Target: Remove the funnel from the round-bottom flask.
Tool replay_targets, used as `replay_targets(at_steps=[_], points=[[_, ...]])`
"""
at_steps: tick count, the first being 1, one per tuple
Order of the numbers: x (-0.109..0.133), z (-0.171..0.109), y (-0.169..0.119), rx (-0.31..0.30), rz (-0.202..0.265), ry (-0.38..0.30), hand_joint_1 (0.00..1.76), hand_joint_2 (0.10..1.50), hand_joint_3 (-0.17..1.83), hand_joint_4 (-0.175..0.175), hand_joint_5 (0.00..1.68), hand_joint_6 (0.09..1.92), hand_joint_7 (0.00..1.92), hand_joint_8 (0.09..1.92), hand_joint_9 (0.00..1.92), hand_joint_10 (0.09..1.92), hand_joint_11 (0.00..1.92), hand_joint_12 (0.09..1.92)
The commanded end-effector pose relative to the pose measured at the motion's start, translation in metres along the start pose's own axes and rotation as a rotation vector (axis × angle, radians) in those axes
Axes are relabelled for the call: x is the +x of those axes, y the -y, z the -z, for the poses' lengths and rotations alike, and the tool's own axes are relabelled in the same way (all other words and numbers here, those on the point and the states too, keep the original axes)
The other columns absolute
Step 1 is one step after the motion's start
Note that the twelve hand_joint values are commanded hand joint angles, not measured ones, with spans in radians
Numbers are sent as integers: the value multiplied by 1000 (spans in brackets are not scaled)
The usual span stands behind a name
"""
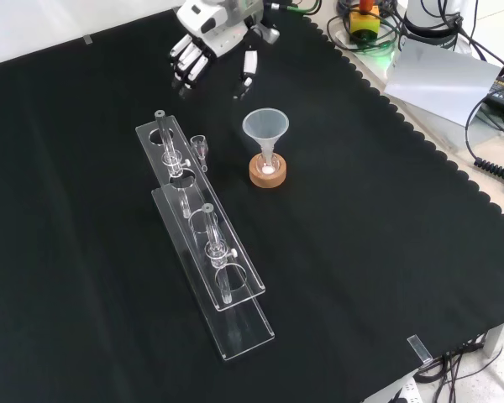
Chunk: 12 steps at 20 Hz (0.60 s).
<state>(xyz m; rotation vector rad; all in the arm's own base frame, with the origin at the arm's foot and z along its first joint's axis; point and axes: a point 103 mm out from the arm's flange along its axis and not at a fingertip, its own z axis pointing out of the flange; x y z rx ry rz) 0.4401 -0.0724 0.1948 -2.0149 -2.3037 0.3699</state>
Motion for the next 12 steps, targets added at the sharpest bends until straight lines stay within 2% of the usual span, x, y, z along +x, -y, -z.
replay_targets(at_steps=[1,4,6,12], points=[[17,12,33,24,-1,29,775,667,501,-64,350,110,154,716,357,700,106,1412],[26,19,40,14,3,36,774,668,500,-64,353,106,158,715,358,701,106,1412],[31,25,46,-17,9,24,775,671,499,-65,364,102,177,717,382,701,125,1409],[55,45,63,-5,53,-11,779,680,498,-62,397,87,246,717,458,681,196,1394]])
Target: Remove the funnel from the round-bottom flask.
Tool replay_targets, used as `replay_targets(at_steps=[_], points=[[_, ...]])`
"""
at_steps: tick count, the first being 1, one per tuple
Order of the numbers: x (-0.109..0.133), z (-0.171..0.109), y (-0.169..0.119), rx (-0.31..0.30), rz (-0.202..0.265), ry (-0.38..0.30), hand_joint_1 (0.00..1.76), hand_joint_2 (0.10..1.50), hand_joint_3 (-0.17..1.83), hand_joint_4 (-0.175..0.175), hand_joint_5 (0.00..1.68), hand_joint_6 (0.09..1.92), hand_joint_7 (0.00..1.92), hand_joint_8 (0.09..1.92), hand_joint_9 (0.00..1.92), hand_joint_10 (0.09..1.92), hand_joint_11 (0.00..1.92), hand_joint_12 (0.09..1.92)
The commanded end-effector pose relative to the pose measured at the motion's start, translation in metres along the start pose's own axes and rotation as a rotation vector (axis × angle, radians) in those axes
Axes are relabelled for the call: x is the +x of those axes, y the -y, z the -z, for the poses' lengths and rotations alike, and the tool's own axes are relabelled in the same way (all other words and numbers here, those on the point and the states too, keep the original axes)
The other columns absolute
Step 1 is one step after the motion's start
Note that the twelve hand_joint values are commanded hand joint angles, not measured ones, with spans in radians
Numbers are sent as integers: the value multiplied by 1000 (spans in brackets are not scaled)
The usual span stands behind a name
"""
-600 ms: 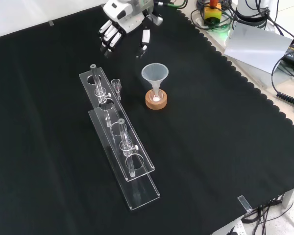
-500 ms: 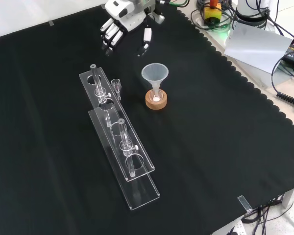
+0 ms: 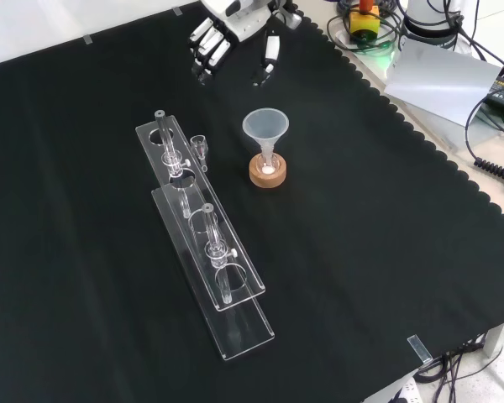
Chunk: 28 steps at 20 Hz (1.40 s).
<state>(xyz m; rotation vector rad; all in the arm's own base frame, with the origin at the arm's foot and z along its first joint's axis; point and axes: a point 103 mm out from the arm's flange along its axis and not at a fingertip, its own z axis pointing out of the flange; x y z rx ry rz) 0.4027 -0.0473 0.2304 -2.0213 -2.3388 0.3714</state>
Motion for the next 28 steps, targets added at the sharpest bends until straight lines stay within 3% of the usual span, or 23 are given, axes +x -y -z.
replay_targets(at_steps=[1,4,13,17,21,28], points=[[32,18,23,21,52,-38,776,679,497,-59,391,87,248,716,464,680,205,1395],[45,28,26,28,75,-40,744,666,492,-50,356,87,231,707,468,673,248,1410],[83,34,19,180,121,-13,698,653,465,-19,237,87,62,707,305,720,307,1475],[88,34,14,220,131,-10,654,651,425,2,122,87,3,419,104,786,255,1512],[91,33,9,254,139,-3,616,644,395,10,73,87,0,240,100,820,274,1535],[96,26,0,302,160,37,609,652,360,15,62,87,0,278,135,844,370,1510]])
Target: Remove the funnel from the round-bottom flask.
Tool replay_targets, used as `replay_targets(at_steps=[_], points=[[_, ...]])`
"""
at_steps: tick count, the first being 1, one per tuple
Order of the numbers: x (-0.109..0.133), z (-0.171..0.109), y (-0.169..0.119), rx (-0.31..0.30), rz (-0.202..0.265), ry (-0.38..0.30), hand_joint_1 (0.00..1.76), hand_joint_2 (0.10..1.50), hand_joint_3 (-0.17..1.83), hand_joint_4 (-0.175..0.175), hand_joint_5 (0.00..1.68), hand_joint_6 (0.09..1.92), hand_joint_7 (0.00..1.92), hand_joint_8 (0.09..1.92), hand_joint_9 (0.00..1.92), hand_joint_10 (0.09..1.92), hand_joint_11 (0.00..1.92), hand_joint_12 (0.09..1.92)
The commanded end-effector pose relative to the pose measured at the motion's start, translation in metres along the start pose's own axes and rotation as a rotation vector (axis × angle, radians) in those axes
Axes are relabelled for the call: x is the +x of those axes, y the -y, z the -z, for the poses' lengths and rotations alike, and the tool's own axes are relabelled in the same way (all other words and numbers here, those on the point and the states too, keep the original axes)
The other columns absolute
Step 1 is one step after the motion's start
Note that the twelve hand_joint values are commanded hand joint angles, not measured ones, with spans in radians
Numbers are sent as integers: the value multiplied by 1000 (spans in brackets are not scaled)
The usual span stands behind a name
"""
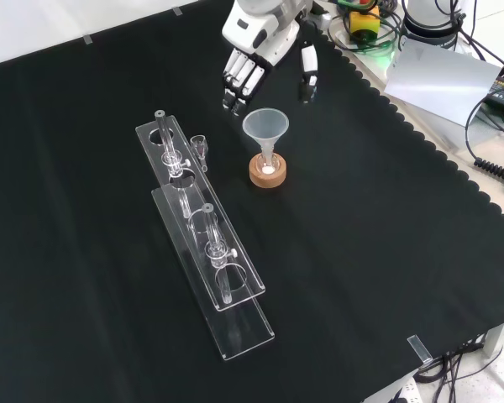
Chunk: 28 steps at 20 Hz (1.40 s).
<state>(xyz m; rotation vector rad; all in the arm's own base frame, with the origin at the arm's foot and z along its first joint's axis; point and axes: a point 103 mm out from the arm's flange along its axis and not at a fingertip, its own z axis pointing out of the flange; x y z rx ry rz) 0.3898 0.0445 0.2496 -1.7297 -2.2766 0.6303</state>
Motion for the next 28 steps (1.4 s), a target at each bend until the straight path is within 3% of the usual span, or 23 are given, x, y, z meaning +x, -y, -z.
replay_targets(at_steps=[1,7,11,28], points=[[7,-4,-8,47,17,47,610,652,357,16,62,87,0,282,130,847,378,1507],[5,-6,-16,46,28,120,718,651,378,20,92,87,0,341,138,857,404,1494],[2,-8,-21,53,30,124,785,619,490,23,126,87,0,361,144,851,412,1484],[-3,-18,-41,88,46,143,788,596,525,25,146,87,0,349,115,849,391,1483]])
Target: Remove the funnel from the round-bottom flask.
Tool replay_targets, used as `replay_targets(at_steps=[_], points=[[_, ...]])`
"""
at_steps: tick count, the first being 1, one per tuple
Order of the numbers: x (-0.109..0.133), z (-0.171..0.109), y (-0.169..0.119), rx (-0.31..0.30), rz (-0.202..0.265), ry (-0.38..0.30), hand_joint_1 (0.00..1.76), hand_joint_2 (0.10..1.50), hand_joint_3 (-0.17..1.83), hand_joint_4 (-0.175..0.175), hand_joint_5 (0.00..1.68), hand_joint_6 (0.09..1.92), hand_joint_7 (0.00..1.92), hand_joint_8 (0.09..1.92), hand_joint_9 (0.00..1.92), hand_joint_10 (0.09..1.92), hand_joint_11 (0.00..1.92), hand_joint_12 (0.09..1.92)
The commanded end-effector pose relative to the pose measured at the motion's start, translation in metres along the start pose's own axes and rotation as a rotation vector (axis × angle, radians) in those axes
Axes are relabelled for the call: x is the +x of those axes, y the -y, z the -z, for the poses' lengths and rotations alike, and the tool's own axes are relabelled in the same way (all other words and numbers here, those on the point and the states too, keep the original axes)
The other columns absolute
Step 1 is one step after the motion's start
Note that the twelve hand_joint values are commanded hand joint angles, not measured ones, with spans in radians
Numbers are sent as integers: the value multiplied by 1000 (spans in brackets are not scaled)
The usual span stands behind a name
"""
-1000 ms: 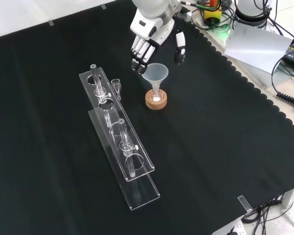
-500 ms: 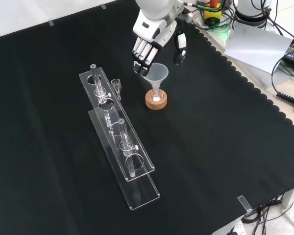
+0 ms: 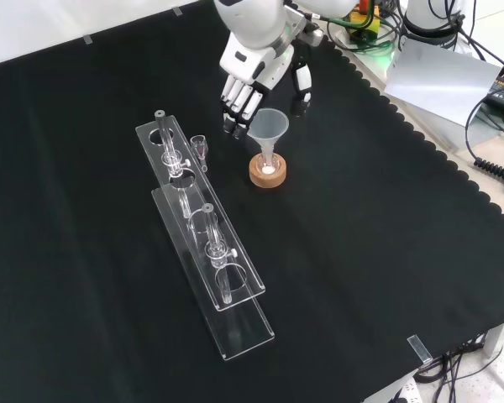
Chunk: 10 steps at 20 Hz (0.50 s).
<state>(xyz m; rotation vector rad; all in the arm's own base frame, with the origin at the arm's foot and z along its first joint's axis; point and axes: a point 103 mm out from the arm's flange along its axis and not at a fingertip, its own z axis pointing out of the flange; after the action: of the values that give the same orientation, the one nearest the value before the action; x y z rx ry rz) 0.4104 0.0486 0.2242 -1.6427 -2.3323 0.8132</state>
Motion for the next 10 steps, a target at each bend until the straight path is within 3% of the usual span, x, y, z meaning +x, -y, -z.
replay_targets(at_steps=[1,10], points=[[-2,-6,-13,17,1,27,788,595,527,25,147,87,0,348,115,849,388,1483],[3,-11,-20,10,22,15,788,585,542,25,157,87,0,324,117,856,374,1489]])
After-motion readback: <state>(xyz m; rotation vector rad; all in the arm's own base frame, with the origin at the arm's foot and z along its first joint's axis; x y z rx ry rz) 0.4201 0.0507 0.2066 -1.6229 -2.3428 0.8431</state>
